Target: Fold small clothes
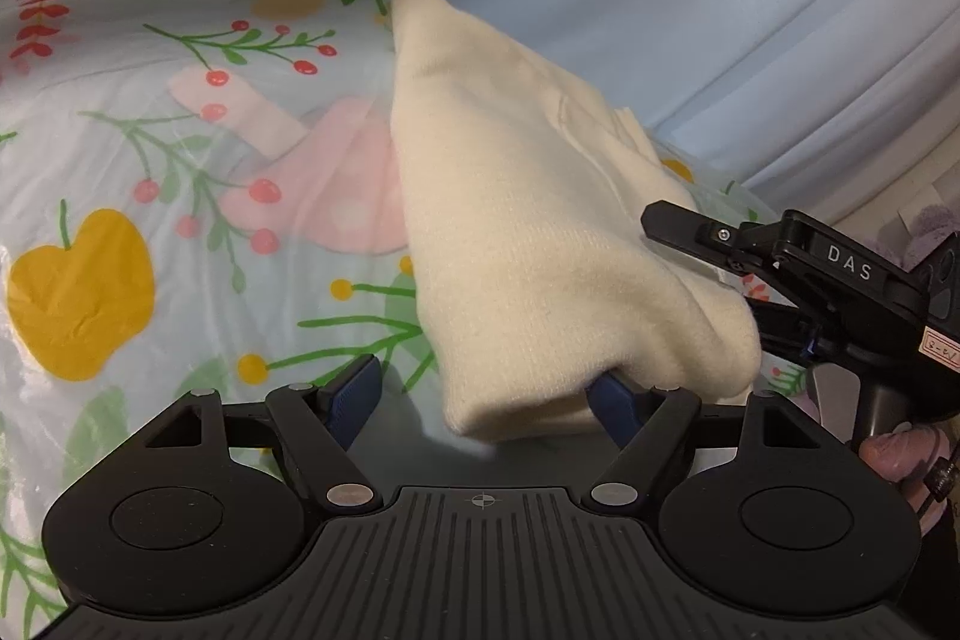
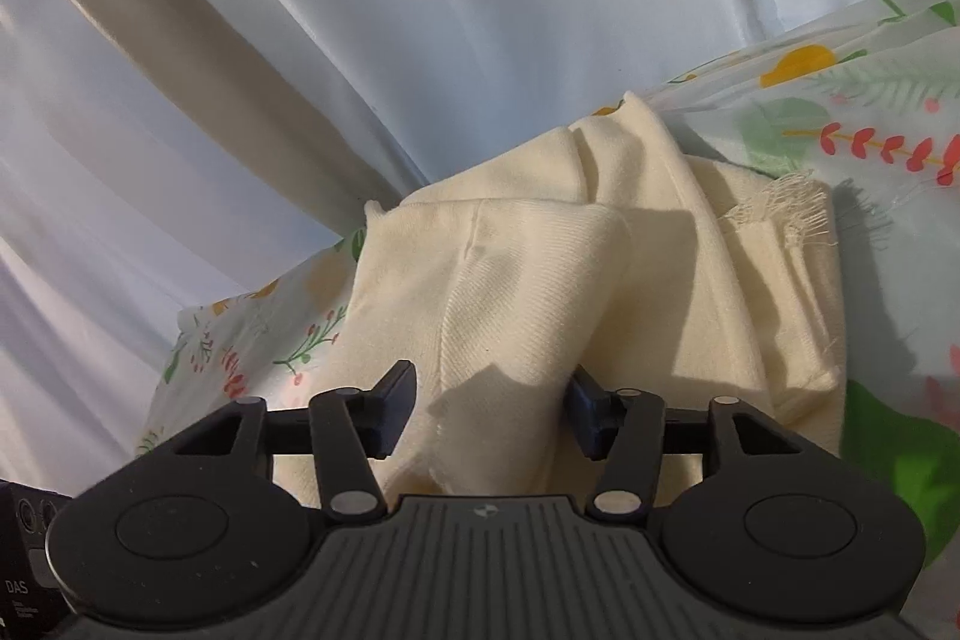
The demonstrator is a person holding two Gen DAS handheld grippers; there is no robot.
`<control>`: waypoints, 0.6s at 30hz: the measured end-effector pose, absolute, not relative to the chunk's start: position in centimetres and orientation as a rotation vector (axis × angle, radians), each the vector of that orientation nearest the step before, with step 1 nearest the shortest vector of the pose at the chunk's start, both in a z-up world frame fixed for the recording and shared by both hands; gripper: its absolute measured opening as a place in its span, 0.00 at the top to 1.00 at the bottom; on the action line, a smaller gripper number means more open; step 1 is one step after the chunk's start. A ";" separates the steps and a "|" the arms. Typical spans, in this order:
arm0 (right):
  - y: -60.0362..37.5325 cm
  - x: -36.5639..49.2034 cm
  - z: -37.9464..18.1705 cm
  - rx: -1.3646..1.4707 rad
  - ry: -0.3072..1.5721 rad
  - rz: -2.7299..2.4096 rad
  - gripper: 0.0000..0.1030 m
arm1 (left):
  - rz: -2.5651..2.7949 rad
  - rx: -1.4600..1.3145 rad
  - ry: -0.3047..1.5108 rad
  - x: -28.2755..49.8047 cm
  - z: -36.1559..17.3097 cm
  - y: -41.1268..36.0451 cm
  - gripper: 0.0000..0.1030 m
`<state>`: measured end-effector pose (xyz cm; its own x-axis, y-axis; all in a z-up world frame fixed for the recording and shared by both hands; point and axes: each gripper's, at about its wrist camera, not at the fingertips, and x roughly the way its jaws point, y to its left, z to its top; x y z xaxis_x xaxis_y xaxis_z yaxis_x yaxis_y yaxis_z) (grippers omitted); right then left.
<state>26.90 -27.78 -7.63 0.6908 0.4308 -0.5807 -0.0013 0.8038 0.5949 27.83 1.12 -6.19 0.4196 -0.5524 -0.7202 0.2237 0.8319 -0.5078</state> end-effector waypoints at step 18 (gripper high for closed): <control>-27.2 24.4 -6.6 -0.005 0.660 -0.036 0.76 | -0.484 -0.370 1.058 28.1 -5.7 1.0 0.17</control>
<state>24.39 -27.17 -6.61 0.7896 -0.0356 -0.6125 0.0321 0.9993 -0.0167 28.11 0.95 -5.74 0.4034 -0.5454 -0.7347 0.2002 0.8361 -0.5108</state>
